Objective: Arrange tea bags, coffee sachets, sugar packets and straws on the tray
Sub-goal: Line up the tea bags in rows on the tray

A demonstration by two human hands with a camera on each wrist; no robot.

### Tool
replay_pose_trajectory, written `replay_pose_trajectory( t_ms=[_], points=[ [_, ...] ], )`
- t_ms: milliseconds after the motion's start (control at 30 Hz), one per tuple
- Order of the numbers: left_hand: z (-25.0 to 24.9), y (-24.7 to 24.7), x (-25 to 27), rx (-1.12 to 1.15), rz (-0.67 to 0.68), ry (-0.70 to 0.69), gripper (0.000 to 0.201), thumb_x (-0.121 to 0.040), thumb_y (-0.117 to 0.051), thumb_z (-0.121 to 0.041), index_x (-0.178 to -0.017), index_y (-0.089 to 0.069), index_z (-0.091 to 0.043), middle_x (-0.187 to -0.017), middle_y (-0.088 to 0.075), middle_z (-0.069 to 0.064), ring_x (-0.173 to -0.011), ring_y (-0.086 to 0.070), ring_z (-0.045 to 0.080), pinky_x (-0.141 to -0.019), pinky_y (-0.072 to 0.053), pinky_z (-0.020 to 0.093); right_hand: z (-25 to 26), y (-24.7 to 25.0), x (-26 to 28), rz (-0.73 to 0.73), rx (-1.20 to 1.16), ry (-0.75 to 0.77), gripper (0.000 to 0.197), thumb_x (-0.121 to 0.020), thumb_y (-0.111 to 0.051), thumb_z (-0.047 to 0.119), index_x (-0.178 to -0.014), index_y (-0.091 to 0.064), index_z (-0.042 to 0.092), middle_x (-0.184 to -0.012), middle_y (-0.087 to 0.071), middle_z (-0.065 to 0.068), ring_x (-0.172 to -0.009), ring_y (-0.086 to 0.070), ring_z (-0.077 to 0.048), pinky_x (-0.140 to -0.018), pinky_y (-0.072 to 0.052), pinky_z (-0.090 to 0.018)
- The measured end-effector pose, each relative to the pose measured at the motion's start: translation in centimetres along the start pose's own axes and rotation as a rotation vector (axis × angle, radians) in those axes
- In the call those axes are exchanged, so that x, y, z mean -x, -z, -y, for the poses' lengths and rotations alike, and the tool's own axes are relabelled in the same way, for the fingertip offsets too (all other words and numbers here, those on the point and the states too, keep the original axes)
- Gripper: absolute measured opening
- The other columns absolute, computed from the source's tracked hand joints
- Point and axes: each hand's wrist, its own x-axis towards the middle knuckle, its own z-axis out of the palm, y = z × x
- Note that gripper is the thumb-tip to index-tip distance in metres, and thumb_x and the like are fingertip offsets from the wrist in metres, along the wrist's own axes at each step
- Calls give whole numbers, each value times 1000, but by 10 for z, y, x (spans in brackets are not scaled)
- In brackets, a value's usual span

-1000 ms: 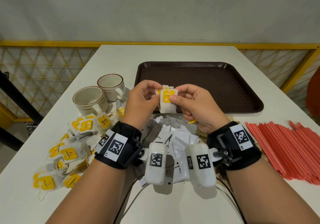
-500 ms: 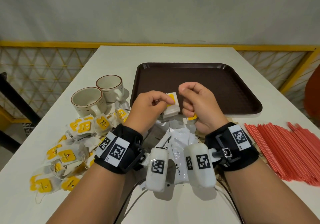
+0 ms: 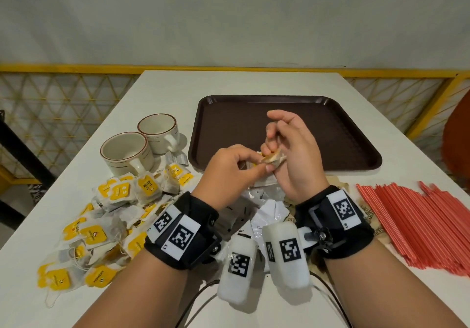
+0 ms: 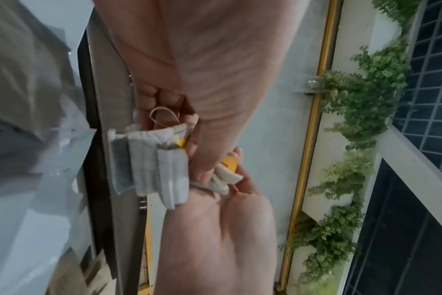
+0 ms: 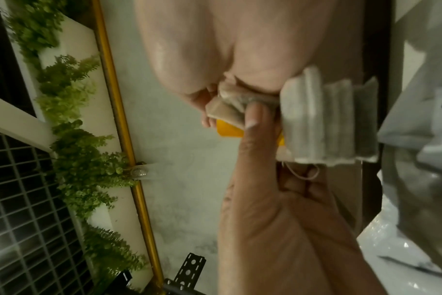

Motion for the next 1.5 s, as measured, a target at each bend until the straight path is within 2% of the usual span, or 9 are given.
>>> replay_pose_trajectory(
  t_ms=[200, 367, 467, 600, 867, 1100, 1233, 1367, 1500],
  points=[
    [3, 15, -5, 95, -132, 74, 4, -80, -75, -21, -78, -73, -18, -72, -65, -1, -61, -49, 13, -62, -43, 32, -1, 10, 1, 151, 470, 82, 12, -91, -60, 15, -98, -70, 15, -93, -69, 2, -92, -62, -10, -77, -49, -21],
    [6, 25, -7, 83, -208, 69, 3, -79, -75, -23, -82, -74, -22, -70, -65, -13, -60, -51, -1, -61, -46, 21, -3, 13, 0, 176, 560, 103, 23, -80, -74, 10, -102, -69, 15, -100, -71, -4, -95, -66, -16, -82, -54, -29],
    [9, 24, -9, 18, -238, 47, 10, -79, -76, -25, -81, -71, -32, -87, -69, -8, -72, -56, 0, -73, -48, 27, -5, 12, 0, 131, 542, 102, 29, -78, -77, 14, -105, -66, 14, -97, -71, -2, -93, -66, -13, -80, -53, -23],
    [9, 23, -9, -26, -238, 58, 6, -79, -75, -24, -84, -73, -24, -91, -69, -5, -87, -62, 9, -83, -51, 34, -3, 11, 0, 125, 565, 88, 35, -71, -76, 33, -100, -67, 16, -93, -70, 1, -89, -65, -8, -77, -52, -21],
    [8, 22, -8, -29, -234, 41, 12, -79, -75, -23, -83, -68, -32, -88, -66, -7, -70, -53, -4, -68, -40, 15, -9, 11, -3, 132, 744, 149, 10, -77, -75, 25, -86, -72, 27, -105, -67, 0, -100, -64, -21, -88, -51, -55],
    [8, 24, -10, 2, -254, 29, 17, -78, -75, -20, -78, -67, -35, -91, -69, -1, -82, -60, 11, -78, -50, 33, 9, -2, -9, 209, 877, 168, 16, -80, -73, 8, -83, -67, 22, -107, -67, 4, -94, -65, -11, -89, -54, -40],
    [2, 27, -14, 65, -297, 56, 16, -81, -72, -16, -75, -70, -30, -89, -71, 1, -82, -63, 17, -77, -52, 30, 30, -2, -20, 195, 853, 200, 3, -84, -70, 10, -85, -68, 11, -106, -69, 3, -96, -66, -8, -88, -54, -29],
    [-4, 42, -30, 16, -248, 62, 22, -86, -65, -5, -79, -71, -26, -89, -69, -2, -76, -60, 7, -69, -47, 14, 48, -1, -39, 248, 868, 184, 4, -84, -71, 10, -84, -67, 11, -93, -71, -4, -86, -66, -19, -82, -53, -29],
    [-11, 66, -61, -86, -137, 73, 20, -83, -67, -2, -93, -64, -19, -87, -65, -2, -82, -62, 14, -78, -52, 26, 54, -3, -65, 274, 846, 26, 12, -86, -67, 7, -80, -60, 15, -79, -66, -3, -74, -59, -17, -67, -48, -27]
  ],
)
